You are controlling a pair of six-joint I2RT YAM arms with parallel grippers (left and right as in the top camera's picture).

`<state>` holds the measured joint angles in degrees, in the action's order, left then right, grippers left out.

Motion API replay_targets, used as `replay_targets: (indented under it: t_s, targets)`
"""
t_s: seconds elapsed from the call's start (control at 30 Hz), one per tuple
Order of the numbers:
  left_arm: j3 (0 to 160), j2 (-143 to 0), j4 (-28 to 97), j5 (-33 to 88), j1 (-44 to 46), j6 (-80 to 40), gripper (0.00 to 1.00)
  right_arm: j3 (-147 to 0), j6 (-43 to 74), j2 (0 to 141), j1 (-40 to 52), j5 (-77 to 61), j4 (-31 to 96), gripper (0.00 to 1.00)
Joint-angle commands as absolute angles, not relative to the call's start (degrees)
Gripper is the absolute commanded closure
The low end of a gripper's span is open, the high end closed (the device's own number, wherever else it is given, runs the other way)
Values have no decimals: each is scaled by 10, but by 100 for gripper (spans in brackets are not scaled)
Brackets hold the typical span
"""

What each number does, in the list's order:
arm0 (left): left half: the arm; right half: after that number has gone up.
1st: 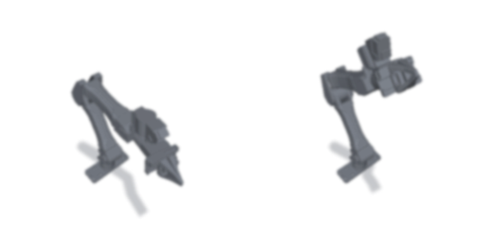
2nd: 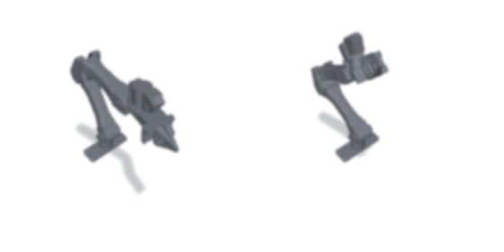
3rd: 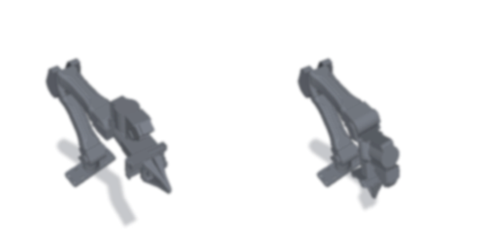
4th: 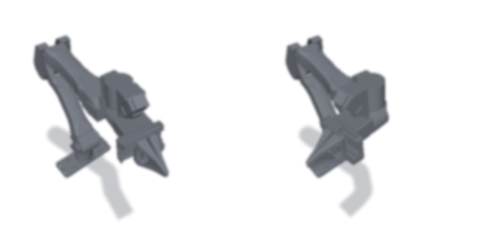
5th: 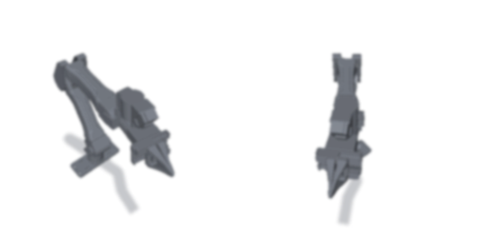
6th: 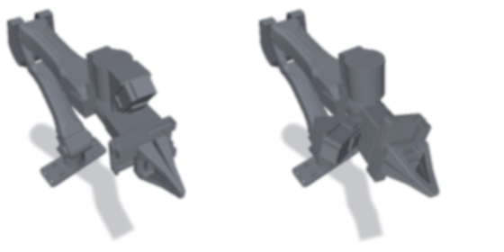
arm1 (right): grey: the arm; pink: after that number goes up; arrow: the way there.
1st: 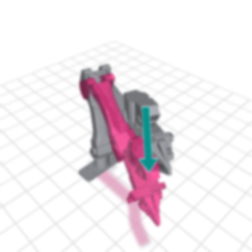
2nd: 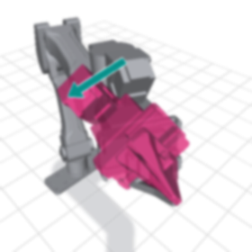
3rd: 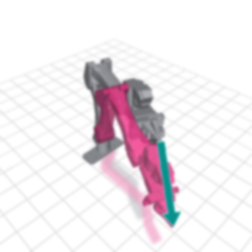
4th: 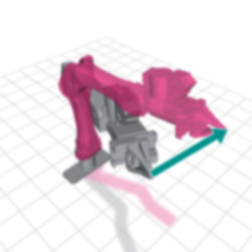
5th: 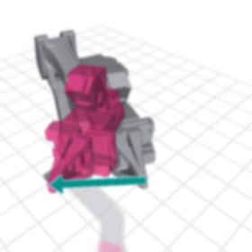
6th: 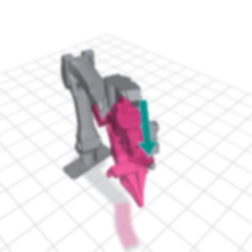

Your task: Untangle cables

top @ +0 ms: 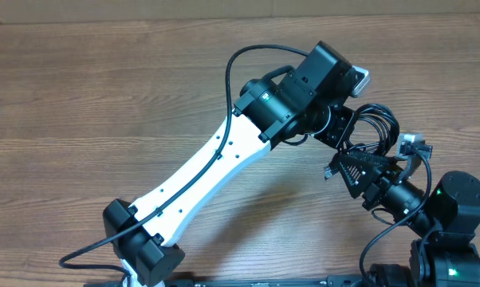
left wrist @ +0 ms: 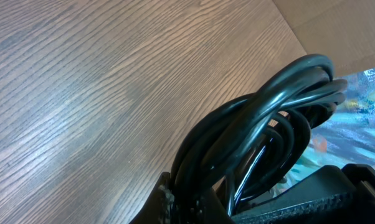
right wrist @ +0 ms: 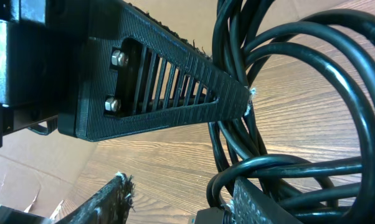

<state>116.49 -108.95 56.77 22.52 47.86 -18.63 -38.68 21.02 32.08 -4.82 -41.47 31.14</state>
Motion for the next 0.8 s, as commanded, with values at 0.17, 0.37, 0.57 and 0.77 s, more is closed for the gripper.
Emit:
replay_targets:
  t_s: [0.17, 0.37, 0.57, 0.77]
  targets:
    - [1169, -1075, 565, 284, 490, -147, 96, -401, 213, 317, -46, -395, 312, 49]
    - [1169, -1075, 564, 284, 503, -132, 96, -401, 213, 317, -46, -387, 313, 51]
    - [1169, -1075, 556, 284, 503, -133, 96, -401, 245, 317, -46, -330, 333, 58]
    - [1169, -1075, 556, 284, 503, -132, 96, -401, 288, 317, -46, -298, 339, 65]
